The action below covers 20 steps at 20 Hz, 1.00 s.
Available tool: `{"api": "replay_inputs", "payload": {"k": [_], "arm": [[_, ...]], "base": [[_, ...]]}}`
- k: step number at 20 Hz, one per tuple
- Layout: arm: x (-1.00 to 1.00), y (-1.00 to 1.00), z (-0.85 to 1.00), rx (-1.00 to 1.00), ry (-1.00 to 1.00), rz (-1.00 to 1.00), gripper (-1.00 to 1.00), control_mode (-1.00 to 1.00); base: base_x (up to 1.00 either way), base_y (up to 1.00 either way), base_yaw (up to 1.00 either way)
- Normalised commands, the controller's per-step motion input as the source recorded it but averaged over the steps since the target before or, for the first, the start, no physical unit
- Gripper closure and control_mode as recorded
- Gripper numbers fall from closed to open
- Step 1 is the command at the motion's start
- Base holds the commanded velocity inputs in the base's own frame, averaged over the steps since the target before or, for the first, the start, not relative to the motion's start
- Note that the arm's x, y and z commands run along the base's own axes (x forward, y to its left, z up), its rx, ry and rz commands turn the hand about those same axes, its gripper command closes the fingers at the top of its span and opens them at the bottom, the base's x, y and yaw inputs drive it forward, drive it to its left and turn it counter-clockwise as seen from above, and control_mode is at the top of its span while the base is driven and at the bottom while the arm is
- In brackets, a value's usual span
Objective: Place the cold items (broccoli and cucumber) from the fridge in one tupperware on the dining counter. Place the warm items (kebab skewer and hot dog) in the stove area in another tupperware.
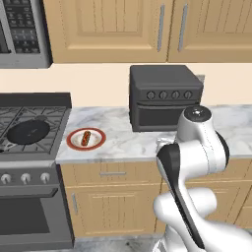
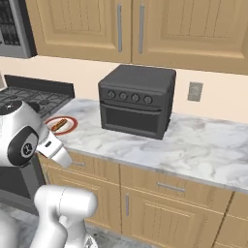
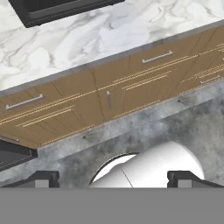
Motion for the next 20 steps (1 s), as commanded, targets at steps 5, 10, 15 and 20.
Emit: {"api": "replay_inputs", "payload": {"k": [5, 10, 15, 20], "arm": [[0.00, 0.00, 0.00, 0.00, 0.00, 0.00, -1.00, 1.00], [0.00, 0.00, 0.00, 0.00, 0.00, 0.00, -1.00, 1.00], [0.00, 0.00, 0.00, 0.00, 0.00, 0.00, -1.00, 1.00], [0.00, 0.00, 0.00, 0.00, 0.00, 0.00, -1.00, 1.00]], "base": [[0.28, 0.55, -0.12], [0.39, 0.31, -0.10], [0.55, 0.52, -0.06], [0.41, 0.50, -0.05]]}}
